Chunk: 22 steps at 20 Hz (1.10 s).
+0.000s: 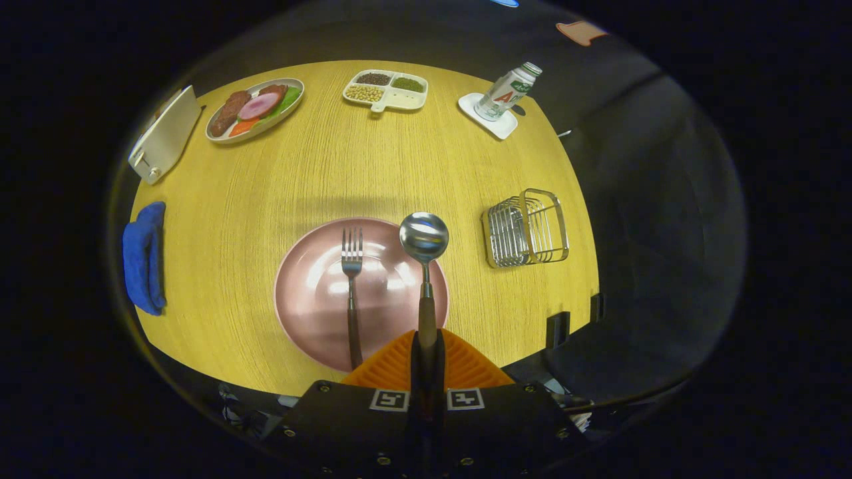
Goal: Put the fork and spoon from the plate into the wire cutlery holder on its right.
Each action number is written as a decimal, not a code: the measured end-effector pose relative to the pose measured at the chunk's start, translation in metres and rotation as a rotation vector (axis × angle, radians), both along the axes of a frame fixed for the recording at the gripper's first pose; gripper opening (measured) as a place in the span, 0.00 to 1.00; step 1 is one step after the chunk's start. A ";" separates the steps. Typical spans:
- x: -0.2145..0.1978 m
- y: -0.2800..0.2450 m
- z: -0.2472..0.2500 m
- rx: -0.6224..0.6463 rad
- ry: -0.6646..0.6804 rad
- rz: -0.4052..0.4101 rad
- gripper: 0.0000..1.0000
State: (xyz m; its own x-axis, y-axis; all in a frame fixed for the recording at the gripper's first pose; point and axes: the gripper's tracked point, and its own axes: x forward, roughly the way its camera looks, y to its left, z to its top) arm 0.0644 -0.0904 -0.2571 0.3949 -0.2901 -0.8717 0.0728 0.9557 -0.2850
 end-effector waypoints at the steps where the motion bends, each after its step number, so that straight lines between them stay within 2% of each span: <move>1: 0.001 -0.003 0.005 0.000 -0.009 -0.006 0.07; 12: 0.017 -0.077 0.041 -0.001 -0.052 -0.128 0.07; 16: 0.022 -0.108 0.039 0.018 -0.039 -0.178 0.07; 22: 0.026 -0.141 0.022 0.043 0.000 -0.208 0.06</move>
State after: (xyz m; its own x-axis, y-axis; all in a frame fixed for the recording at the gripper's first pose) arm 0.0902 -0.2312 -0.2347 0.3303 -0.3273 -0.8853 0.2693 0.9316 -0.2440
